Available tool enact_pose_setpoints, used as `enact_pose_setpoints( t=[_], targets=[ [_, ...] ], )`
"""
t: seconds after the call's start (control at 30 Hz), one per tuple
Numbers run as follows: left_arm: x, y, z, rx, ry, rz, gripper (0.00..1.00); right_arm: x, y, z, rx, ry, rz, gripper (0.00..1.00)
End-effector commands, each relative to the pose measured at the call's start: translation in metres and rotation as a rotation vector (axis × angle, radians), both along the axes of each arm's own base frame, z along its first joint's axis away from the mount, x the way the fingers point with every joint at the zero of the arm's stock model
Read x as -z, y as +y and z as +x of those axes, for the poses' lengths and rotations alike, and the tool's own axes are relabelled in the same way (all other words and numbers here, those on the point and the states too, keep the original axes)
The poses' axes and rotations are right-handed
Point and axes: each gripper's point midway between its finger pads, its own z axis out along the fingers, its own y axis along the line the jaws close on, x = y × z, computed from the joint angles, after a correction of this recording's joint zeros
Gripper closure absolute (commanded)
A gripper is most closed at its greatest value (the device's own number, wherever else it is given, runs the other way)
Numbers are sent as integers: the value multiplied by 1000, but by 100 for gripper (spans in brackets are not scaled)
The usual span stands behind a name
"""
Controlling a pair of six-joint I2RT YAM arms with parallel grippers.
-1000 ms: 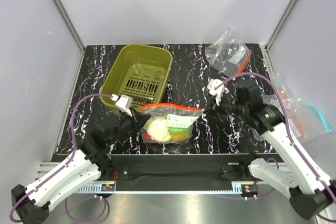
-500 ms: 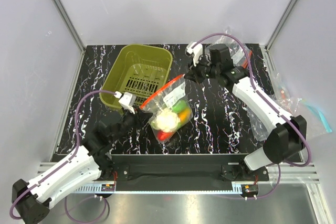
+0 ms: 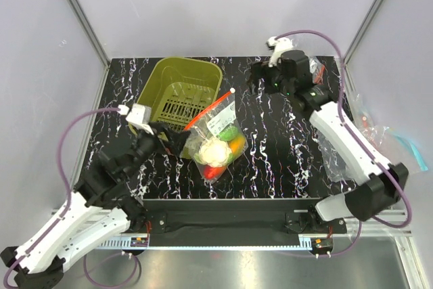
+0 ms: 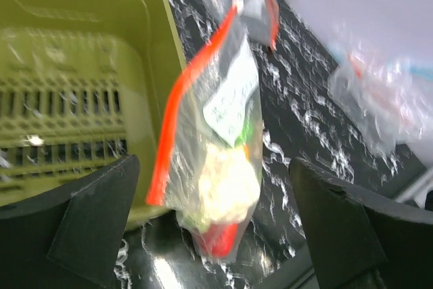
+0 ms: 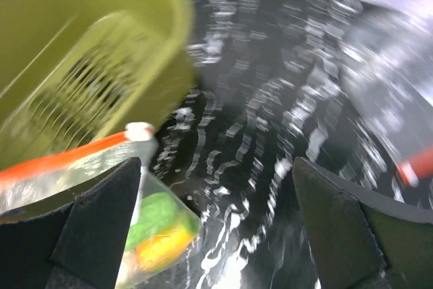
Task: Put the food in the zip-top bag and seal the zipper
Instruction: Place the zipper food storage bag at the center of the board, then reset both arms
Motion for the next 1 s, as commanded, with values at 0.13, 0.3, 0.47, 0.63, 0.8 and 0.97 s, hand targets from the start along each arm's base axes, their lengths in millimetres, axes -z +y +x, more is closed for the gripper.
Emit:
enact_pose_setpoints(
  t=[0.13,0.3,0.47,0.63,0.8,0.97],
  targets=[
    [-51,62,17,-338,55,103,1,-37,-96,-58,559,49,197,0],
    [-30,77,-2,-388,149,31,1,-18,-119,-105,641,118,246,0],
    [-2,74,-18,-364,197,-162,1,14,-150,-157,700,149,233,0],
    [15,81,-32,-356,218,-226,1,32,-167,-189,699,140,231,0],
    [25,85,-39,-359,252,-209,1,44,-171,-204,707,186,216,0],
    [31,84,-44,-348,282,-207,1,53,-170,-211,697,210,219,0]
  ],
)
